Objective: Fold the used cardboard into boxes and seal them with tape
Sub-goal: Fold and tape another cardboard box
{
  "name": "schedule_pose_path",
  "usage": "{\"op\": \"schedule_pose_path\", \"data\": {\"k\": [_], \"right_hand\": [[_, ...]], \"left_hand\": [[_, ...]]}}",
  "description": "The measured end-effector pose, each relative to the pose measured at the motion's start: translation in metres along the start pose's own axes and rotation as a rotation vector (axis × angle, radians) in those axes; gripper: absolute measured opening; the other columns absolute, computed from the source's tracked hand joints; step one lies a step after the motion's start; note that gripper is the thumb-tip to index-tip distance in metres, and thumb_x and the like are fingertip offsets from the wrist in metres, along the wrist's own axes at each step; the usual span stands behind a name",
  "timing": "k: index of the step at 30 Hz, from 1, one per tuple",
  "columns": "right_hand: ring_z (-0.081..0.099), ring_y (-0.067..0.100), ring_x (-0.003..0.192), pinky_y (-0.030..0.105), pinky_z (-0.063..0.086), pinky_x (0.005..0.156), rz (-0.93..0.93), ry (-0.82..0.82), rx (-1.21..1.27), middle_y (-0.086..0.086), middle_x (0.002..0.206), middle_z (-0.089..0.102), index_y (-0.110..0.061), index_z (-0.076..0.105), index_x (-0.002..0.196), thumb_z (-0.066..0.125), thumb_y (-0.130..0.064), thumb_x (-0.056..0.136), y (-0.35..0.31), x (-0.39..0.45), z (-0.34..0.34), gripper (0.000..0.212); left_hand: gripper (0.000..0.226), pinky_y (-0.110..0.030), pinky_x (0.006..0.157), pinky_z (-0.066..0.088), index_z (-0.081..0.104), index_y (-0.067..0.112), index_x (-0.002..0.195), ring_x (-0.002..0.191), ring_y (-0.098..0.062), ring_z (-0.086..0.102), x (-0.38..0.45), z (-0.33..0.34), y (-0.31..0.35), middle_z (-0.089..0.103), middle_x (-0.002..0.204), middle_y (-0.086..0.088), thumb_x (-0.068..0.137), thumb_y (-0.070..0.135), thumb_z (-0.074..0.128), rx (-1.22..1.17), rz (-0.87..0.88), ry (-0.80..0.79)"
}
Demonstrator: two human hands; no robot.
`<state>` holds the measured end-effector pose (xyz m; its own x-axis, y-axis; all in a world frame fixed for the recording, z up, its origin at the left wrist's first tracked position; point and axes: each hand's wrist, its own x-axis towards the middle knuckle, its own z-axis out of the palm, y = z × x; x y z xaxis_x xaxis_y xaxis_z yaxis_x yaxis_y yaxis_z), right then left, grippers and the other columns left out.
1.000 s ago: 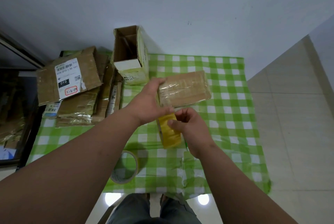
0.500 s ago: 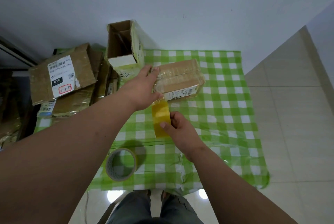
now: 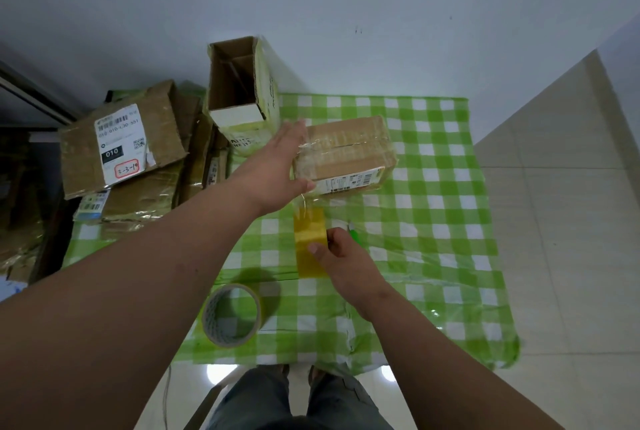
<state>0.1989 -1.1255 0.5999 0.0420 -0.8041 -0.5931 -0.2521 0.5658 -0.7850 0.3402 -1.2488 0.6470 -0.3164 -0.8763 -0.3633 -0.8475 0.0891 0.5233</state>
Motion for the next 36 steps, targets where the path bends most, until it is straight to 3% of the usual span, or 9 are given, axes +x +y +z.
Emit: {"op": "schedule_pose_path", "data": {"k": [3,6,10,14,19,23,26,30,36], "right_hand": [[0.061,0.006,0.084,0.015,0.044,0.068,0.032,-0.023,0.014,-0.008,0.093,0.067,-0.020,0.062,0.102,0.059,-0.029,0.097,-0.001,-0.001,-0.006,0.011],[0.063,0.016,0.100,0.031,0.049,0.088,0.071,0.006,-0.001,-0.002,0.104,0.070,-0.018,0.066,0.104,0.061,-0.030,0.096,0.001,-0.001,-0.013,0.016],[0.062,0.023,0.086,0.033,0.049,0.074,0.090,0.202,-0.082,0.004,0.089,0.069,-0.017,0.065,0.092,0.058,-0.021,0.094,0.014,0.008,-0.029,0.008],[0.057,0.024,0.078,0.032,0.044,0.066,0.103,0.284,-0.464,0.005,0.087,0.062,-0.011,0.059,0.101,0.049,-0.022,0.098,0.033,0.023,-0.041,0.015],[0.060,0.028,0.087,0.038,0.052,0.076,0.132,0.195,-0.735,0.005,0.099,0.061,-0.014,0.051,0.109,0.054,-0.037,0.095,0.045,0.035,-0.037,0.027],[0.062,0.029,0.096,0.039,0.052,0.077,0.145,0.166,-0.884,0.004,0.108,0.061,-0.016,0.048,0.115,0.056,-0.034,0.093,0.046,0.039,-0.034,0.029],[0.060,0.027,0.088,0.034,0.048,0.071,0.176,0.151,-0.790,0.003,0.098,0.058,-0.015,0.048,0.107,0.057,-0.029,0.090,0.043,0.040,-0.038,0.024],[0.048,0.016,0.065,0.029,0.032,0.052,0.123,0.290,-0.464,0.005,0.085,0.054,-0.011,0.046,0.094,0.058,-0.023,0.091,0.032,0.032,-0.046,0.017],[0.045,0.013,0.060,0.032,0.037,0.055,-0.192,0.356,-0.217,-0.003,0.071,0.050,-0.017,0.049,0.097,0.055,-0.011,0.092,-0.003,0.011,-0.043,0.009]], "left_hand": [[0.074,-0.032,0.087,0.046,0.027,0.032,0.137,0.115,-0.017,0.056,-0.007,0.012,-0.002,0.054,0.131,0.002,0.083,0.025,0.078,-0.314,-0.104,0.123],[0.057,-0.039,0.087,0.054,0.036,0.030,0.120,0.117,-0.012,0.056,-0.012,0.022,-0.005,0.056,0.129,0.000,0.082,0.023,0.079,-0.551,-0.197,0.217],[0.055,-0.026,0.071,0.050,0.049,0.033,0.129,0.112,-0.009,0.055,-0.022,0.034,-0.008,0.045,0.139,0.003,0.083,0.025,0.078,-0.619,-0.219,0.249],[0.070,-0.032,0.081,0.050,0.040,0.031,0.145,0.106,-0.015,0.060,-0.033,0.045,-0.010,0.051,0.132,0.002,0.085,0.022,0.076,-0.686,-0.315,0.162],[0.064,-0.040,0.098,0.049,0.044,0.020,0.141,0.107,-0.021,0.060,-0.039,0.060,-0.014,0.059,0.113,0.002,0.085,0.013,0.076,-0.864,-0.489,0.071],[0.073,-0.043,0.095,0.054,0.045,0.023,0.140,0.107,-0.028,0.064,-0.037,0.066,-0.020,0.059,0.121,-0.011,0.079,-0.003,0.076,-1.025,-0.549,0.025],[0.070,-0.041,0.089,0.057,0.051,0.028,0.132,0.107,-0.032,0.065,-0.039,0.068,-0.021,0.057,0.124,-0.016,0.078,-0.008,0.073,-1.059,-0.544,-0.009],[0.037,-0.034,0.076,0.058,0.059,0.026,0.116,0.095,-0.028,0.067,-0.043,0.070,-0.022,0.062,0.119,-0.014,0.089,0.002,0.067,-1.165,-0.539,0.009],[0.017,-0.029,0.066,0.054,0.062,0.024,0.104,0.083,-0.025,0.053,-0.043,0.075,-0.025,0.057,0.097,-0.012,0.097,0.009,0.058,-1.175,-0.511,0.028]]}}
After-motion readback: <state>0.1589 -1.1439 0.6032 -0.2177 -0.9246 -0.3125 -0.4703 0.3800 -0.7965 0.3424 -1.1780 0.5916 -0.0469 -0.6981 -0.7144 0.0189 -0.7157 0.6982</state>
